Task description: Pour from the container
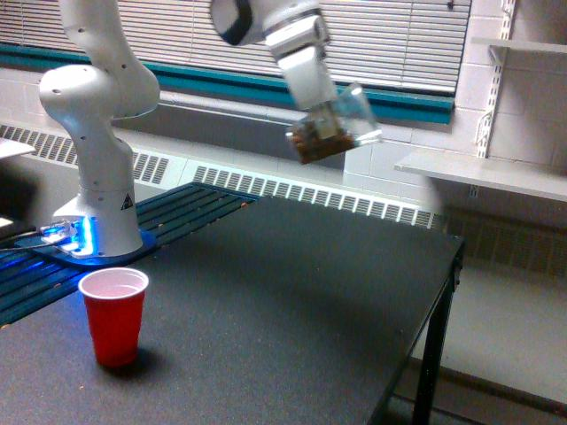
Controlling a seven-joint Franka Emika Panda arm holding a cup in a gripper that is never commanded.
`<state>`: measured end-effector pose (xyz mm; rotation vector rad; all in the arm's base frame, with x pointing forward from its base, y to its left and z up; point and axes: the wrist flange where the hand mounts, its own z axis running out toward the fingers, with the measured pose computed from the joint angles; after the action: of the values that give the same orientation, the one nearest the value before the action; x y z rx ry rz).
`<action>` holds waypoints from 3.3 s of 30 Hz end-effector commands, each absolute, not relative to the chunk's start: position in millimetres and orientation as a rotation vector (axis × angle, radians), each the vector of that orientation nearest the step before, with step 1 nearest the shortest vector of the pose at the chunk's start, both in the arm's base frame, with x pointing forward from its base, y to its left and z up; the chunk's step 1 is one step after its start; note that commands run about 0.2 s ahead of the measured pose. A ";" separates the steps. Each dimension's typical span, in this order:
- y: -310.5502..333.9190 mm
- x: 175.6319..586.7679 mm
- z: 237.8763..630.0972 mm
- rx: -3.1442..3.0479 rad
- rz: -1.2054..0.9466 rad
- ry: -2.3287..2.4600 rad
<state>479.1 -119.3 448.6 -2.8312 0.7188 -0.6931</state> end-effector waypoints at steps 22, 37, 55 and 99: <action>-217.7 328.2 390.0 -2.942 -0.583 0.780; -253.5 275.1 373.2 -2.954 -0.538 0.944; -287.7 233.0 357.3 -2.970 -0.483 1.115; -310.9 199.9 324.6 -3.117 -0.280 1.152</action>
<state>195.3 -310.2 322.6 -3.1110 1.1272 -0.2707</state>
